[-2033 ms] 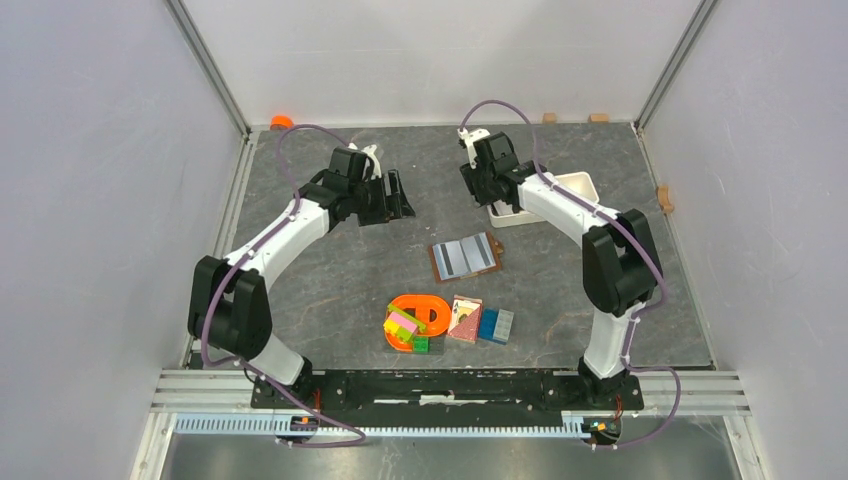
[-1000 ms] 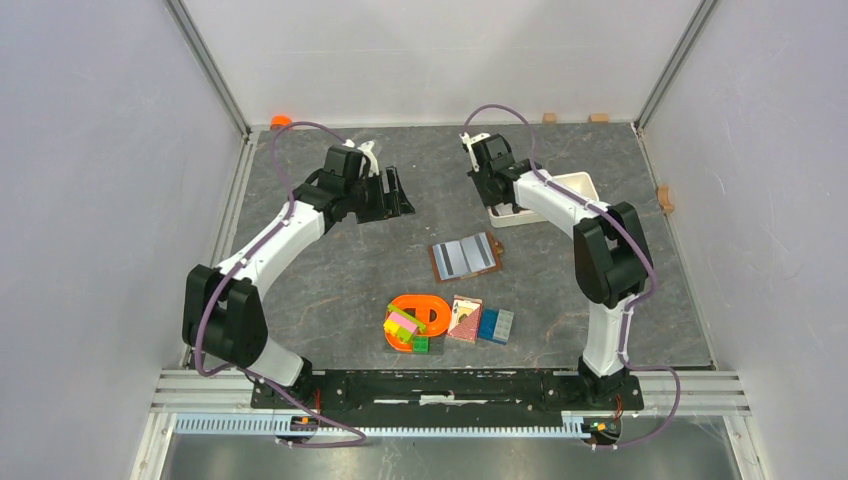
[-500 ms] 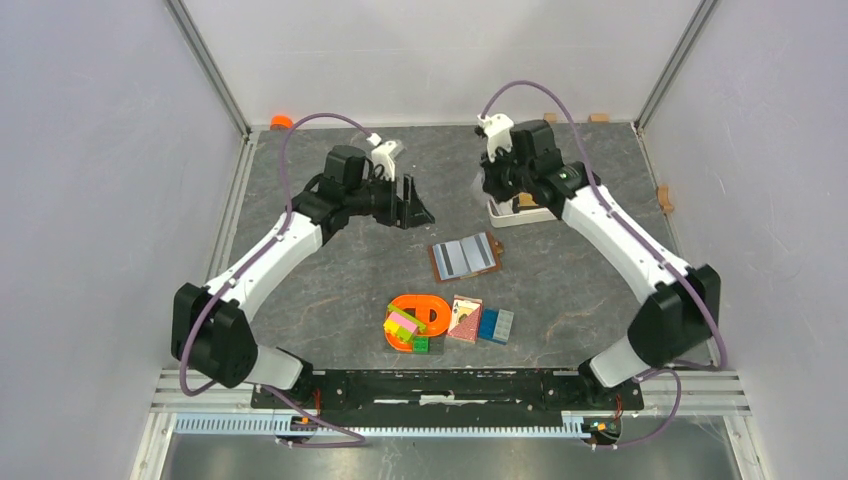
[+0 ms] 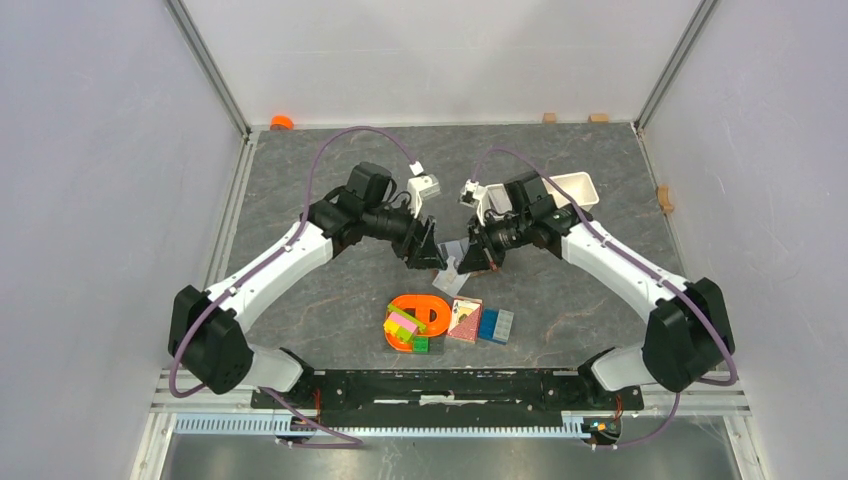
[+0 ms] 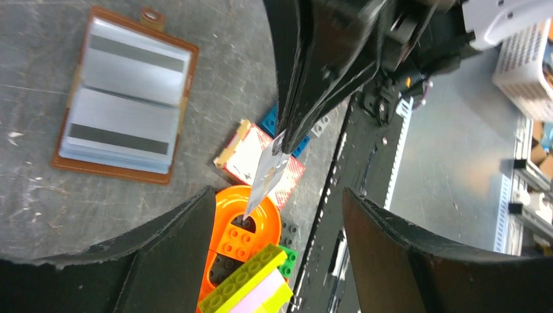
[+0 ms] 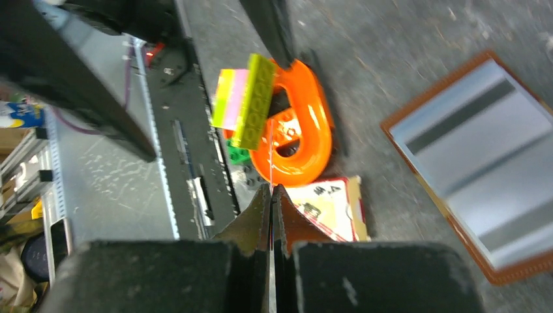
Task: Put the credit cards into the card holder
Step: Insert the credit card into the card holder.
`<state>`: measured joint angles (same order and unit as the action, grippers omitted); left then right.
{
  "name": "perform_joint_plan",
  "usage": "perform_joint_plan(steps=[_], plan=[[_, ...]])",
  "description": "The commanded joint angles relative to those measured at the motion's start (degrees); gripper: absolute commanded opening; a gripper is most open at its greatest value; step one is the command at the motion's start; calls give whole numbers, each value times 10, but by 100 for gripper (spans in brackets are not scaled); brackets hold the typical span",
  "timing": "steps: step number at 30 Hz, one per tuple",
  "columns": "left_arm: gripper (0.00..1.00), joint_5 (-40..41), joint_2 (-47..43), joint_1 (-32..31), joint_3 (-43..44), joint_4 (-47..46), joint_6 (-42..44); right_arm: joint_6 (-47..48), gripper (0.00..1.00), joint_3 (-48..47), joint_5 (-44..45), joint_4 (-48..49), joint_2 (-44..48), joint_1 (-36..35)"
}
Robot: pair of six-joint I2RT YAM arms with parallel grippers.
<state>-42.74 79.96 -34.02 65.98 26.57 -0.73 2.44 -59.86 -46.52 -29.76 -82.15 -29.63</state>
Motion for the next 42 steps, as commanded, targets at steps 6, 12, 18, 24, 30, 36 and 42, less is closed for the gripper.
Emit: perform_joint_plan(steps=[6, 12, 18, 24, 30, 36, 42], plan=[[71, -71, -12, -22, -2, 82, 76, -2, 0, -2, -128, 62, 28, 1], [28, -84, 3, -25, 1, 82, 66, -2, 0, -3, -133, 63, 16, -1], [26, -85, 15, -38, 2, 82, 62, 0, 0, 1, -146, 69, 16, -1], [4, -102, 21, -42, -7, 56, 40, 0, 1, 8, -130, 77, 17, 0], [2, -19, 10, -39, -40, -26, -55, -63, 62, 44, 0, 127, 47, 74], [2, 110, 25, -36, -125, -219, -285, -68, 75, 78, 300, 129, 68, 103], [2, 156, 109, -36, -169, -420, -453, -85, 78, 90, 395, 175, 23, 103]])
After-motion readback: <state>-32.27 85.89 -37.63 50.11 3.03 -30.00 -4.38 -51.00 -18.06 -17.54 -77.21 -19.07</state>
